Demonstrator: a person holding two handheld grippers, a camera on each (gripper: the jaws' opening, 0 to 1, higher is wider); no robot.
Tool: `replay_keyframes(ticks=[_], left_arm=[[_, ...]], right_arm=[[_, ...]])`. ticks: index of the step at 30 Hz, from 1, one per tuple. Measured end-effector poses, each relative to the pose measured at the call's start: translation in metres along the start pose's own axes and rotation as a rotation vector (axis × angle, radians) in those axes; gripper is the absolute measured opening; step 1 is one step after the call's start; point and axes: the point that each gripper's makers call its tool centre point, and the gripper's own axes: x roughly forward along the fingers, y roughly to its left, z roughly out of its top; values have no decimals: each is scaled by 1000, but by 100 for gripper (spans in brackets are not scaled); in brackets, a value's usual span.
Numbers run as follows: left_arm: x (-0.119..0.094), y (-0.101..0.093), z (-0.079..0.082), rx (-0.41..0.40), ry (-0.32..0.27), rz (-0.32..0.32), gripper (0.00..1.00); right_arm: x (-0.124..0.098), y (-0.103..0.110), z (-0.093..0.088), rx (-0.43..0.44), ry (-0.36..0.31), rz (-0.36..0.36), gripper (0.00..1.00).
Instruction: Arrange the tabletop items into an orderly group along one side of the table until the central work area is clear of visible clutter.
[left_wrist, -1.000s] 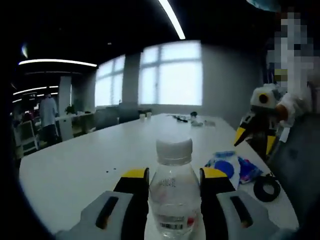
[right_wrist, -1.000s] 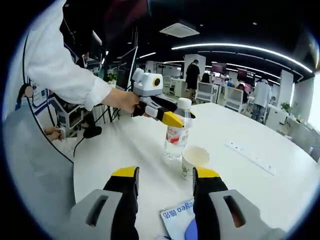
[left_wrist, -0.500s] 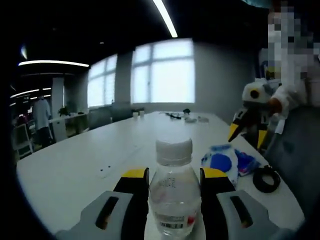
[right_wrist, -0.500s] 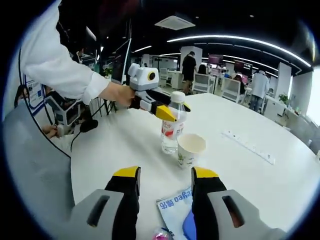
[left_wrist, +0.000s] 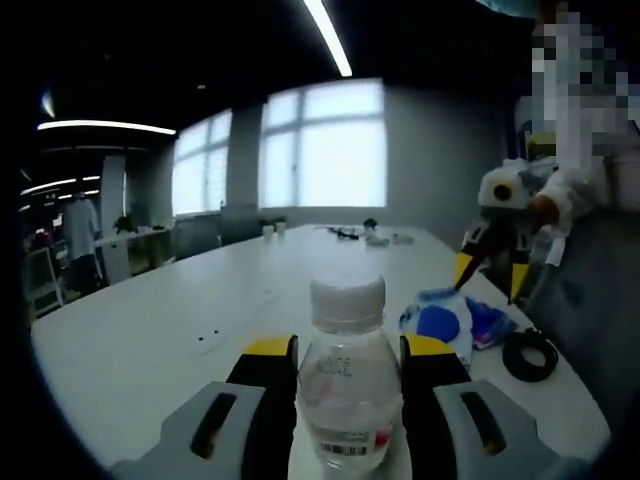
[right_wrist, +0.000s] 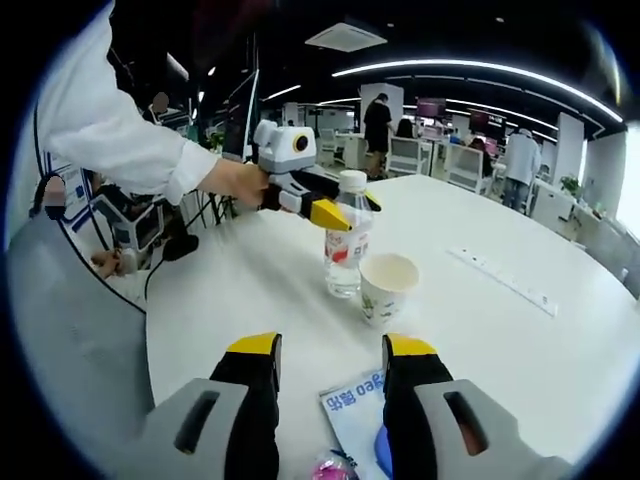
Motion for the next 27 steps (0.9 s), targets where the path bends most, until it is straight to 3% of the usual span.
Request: replay_keyframes(ticks=[7, 22, 27], left_arm=[[-4, 3, 1, -20, -28, 0, 37], [-2, -4, 1, 10, -10, -39, 37], [-2, -4, 3, -21, -22, -31, 38]], right_arm=[[4, 6, 0, 2, 2, 21, 37], [9, 11, -9, 6, 33, 35, 37], [9, 13, -10, 5, 38, 39, 37]])
